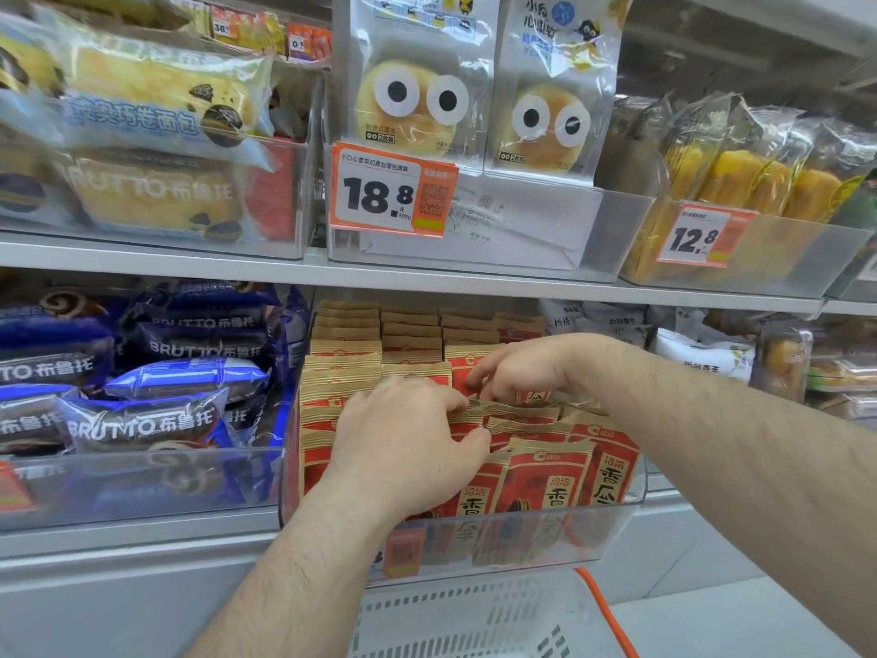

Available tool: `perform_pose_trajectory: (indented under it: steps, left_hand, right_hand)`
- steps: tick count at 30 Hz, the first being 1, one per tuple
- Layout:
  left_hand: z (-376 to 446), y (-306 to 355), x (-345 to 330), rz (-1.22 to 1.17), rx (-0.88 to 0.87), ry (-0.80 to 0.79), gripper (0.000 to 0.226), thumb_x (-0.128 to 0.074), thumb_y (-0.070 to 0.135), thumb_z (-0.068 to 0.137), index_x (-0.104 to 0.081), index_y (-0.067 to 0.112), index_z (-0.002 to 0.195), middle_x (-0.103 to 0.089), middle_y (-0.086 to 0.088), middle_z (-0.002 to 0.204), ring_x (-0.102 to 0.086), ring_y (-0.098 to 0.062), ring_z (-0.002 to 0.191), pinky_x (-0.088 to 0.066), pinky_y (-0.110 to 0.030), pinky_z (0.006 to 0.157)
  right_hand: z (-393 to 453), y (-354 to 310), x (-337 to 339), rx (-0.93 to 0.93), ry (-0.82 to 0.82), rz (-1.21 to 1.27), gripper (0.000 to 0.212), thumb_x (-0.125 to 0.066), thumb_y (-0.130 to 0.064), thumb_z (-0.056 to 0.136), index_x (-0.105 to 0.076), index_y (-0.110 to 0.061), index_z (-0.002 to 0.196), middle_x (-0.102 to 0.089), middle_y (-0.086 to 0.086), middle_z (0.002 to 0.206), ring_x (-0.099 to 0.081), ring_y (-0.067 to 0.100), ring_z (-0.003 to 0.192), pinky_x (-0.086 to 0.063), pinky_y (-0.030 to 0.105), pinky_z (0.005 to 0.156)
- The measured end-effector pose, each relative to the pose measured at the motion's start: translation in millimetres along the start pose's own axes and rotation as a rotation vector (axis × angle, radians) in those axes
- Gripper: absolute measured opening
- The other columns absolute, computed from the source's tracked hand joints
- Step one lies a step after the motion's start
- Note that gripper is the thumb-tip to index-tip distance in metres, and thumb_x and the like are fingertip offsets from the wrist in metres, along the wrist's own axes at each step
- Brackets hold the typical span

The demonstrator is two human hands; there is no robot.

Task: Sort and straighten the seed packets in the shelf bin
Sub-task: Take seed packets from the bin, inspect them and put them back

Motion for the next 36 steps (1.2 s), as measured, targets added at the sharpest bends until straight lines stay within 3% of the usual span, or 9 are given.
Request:
perform_pose_trajectory:
  steps: [3, 6, 8, 12, 20, 24, 27, 31, 36]
  left_hand:
    - [-0.1, -0.8, -0.5, -0.001, -0.005, -0.002, 0.052, -0.046, 0.065, 0.093, -0.055, 0.04, 0.138, -0.055, 0.018, 0.141, -0.04, -0.01, 0.134, -0.033, -0.042, 0.11]
    - [-0.3, -1.3, -0.9, -0.005, -0.007, -0.003, 0.052, -0.046, 0.064, 0.093, -0.054, 0.039, 0.138, -0.054, 0.018, 0.142, -0.04, -0.01, 0.135, -0.032, -0.043, 0.112]
    - [-0.2, -1.4, -1.5, -0.008, -0.009, -0.007, 0.052, -0.046, 0.063, 0.094, -0.053, 0.039, 0.139, -0.053, 0.017, 0.143, -0.039, -0.01, 0.136, -0.03, -0.044, 0.113]
    - [0.2, -1.6, -2.2, -0.012, -0.011, -0.009, 0.052, -0.046, 0.064, 0.094, -0.053, 0.039, 0.139, -0.052, 0.018, 0.143, -0.039, -0.01, 0.136, -0.03, -0.043, 0.114]
    - [-2.2, -1.9, -0.3, -0.011, -0.015, -0.004, 0.051, -0.046, 0.063, 0.094, -0.054, 0.039, 0.138, -0.053, 0.018, 0.142, -0.039, -0.009, 0.135, -0.031, -0.042, 0.113]
    - [-1.8, -1.3, -0.4, -0.009, -0.014, -0.008, 0.051, -0.046, 0.064, 0.094, -0.053, 0.04, 0.138, -0.053, 0.018, 0.142, -0.04, -0.009, 0.135, -0.031, -0.042, 0.112]
    - [-2.0, -0.9, -0.3, -0.013, -0.01, -0.008, 0.051, -0.046, 0.064, 0.094, -0.054, 0.04, 0.138, -0.054, 0.018, 0.141, -0.041, -0.009, 0.133, -0.032, -0.041, 0.111]
    - [-2.6, -1.0, 0.8, -0.012, -0.012, -0.001, 0.05, -0.046, 0.063, 0.094, -0.054, 0.04, 0.138, -0.053, 0.018, 0.142, -0.04, -0.01, 0.134, -0.032, -0.042, 0.112]
    - [-2.6, -2.4, 0.5, -0.012, -0.012, 0.001, 0.051, -0.046, 0.064, 0.093, -0.055, 0.04, 0.137, -0.055, 0.018, 0.14, -0.042, -0.01, 0.133, -0.033, -0.042, 0.111]
  right_hand:
    - [7.9, 0.5, 6.6, 0.01, 0.105, 0.027, 0.048, -0.057, -0.011, 0.088, -0.056, -0.017, 0.135, -0.055, 0.003, 0.134, -0.051, 0.022, 0.123, -0.042, 0.039, 0.105]
    - [10.7, 0.7, 34.8, 0.103, 0.505, -0.039, 0.03, -0.07, -0.016, 0.079, -0.064, -0.02, 0.108, -0.062, 0.0, 0.109, -0.06, 0.021, 0.103, -0.053, 0.034, 0.085]
    - [12.8, -0.1, 42.6, 0.131, 0.633, -0.148, 0.041, -0.072, -0.02, 0.077, -0.062, -0.021, 0.117, -0.062, -0.001, 0.116, -0.06, 0.021, 0.106, -0.054, 0.035, 0.088]
    - [23.0, 5.8, 38.1, 0.116, 0.589, -0.202, 0.009, -0.07, -0.019, 0.086, -0.063, -0.024, 0.09, -0.064, -0.004, 0.098, -0.06, 0.018, 0.088, -0.052, 0.029, 0.073]
    - [9.6, 2.4, 44.9, 0.159, 0.616, -0.048, 0.014, -0.063, -0.011, 0.077, -0.058, -0.022, 0.072, -0.061, -0.002, 0.079, -0.057, 0.019, 0.074, -0.053, 0.034, 0.065]
    - [-4.7, -2.8, 14.8, 0.102, 0.121, 0.062, 0.032, -0.056, -0.009, 0.084, -0.067, -0.016, 0.113, -0.065, 0.003, 0.114, -0.06, 0.019, 0.106, -0.048, 0.038, 0.093]
    - [-11.0, 3.4, -5.0, 0.014, -0.095, 0.106, 0.047, -0.046, -0.006, 0.089, -0.059, -0.012, 0.134, -0.061, 0.006, 0.13, -0.058, 0.024, 0.121, -0.047, 0.033, 0.094]
    - [-9.4, 3.5, -5.9, 0.038, -0.058, -0.004, 0.028, -0.048, -0.019, 0.098, -0.073, -0.013, 0.111, -0.071, 0.001, 0.113, -0.065, 0.016, 0.103, -0.046, 0.04, 0.104]
    - [-7.7, 3.8, 6.6, 0.106, 0.173, -0.155, 0.038, -0.056, -0.029, 0.1, -0.053, -0.017, 0.064, -0.049, -0.005, 0.064, -0.044, 0.014, 0.062, -0.041, 0.03, 0.066]
Point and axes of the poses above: each hand's wrist, its own z-axis towards the middle knuckle, its own x-axis out of the back of the hand, y = z × x, the point moved 7 cm from there along z, towards the middle knuckle
